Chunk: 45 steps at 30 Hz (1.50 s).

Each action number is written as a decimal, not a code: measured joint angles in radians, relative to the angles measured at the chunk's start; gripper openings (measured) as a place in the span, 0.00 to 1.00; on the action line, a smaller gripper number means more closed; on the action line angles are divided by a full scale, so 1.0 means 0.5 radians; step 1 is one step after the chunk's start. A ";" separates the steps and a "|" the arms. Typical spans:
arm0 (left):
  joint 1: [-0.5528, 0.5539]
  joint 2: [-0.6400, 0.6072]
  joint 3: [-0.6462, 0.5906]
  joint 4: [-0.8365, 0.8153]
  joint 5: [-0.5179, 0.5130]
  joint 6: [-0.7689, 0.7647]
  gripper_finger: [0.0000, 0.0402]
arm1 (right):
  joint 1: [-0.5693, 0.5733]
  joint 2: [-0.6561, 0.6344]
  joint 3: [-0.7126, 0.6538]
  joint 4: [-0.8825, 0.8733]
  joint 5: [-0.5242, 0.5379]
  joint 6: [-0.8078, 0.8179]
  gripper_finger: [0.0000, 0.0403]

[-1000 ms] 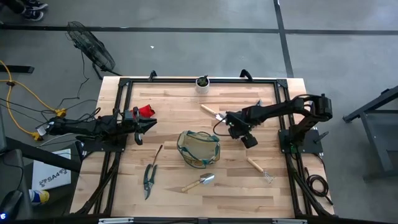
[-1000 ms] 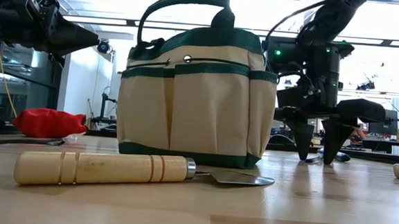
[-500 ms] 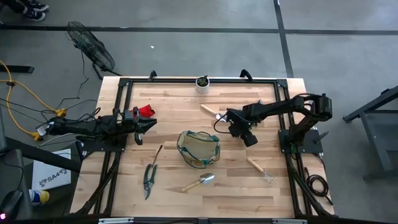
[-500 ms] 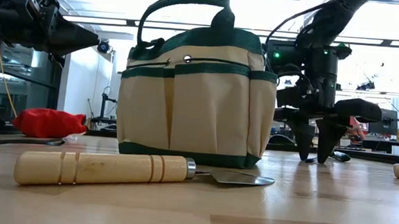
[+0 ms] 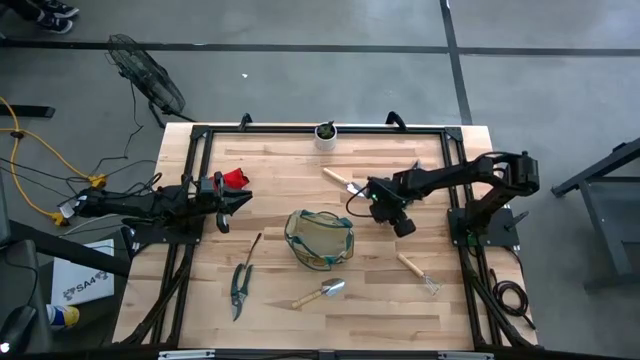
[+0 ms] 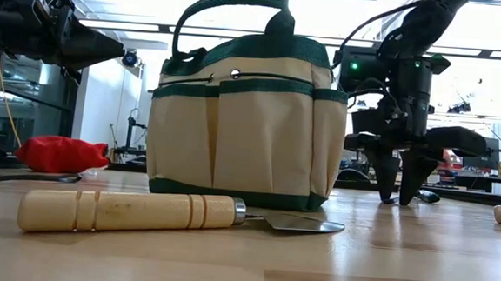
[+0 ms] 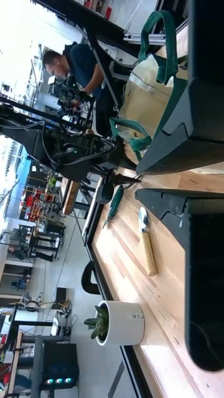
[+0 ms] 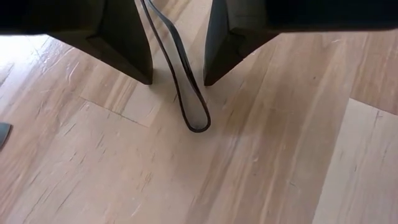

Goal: Pick & Place Garden tools in Gardening bag
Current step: Put the green shear scissors into the gardening bag

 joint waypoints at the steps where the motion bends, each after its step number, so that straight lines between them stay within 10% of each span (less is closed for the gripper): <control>1: 0.000 0.000 0.000 0.000 0.000 0.000 0.11 | 0.002 0.000 0.000 0.000 0.002 0.001 0.33; 45: 0.000 0.000 0.000 -0.001 0.000 0.001 0.11 | 0.188 -0.006 -0.001 0.012 0.111 0.332 0.01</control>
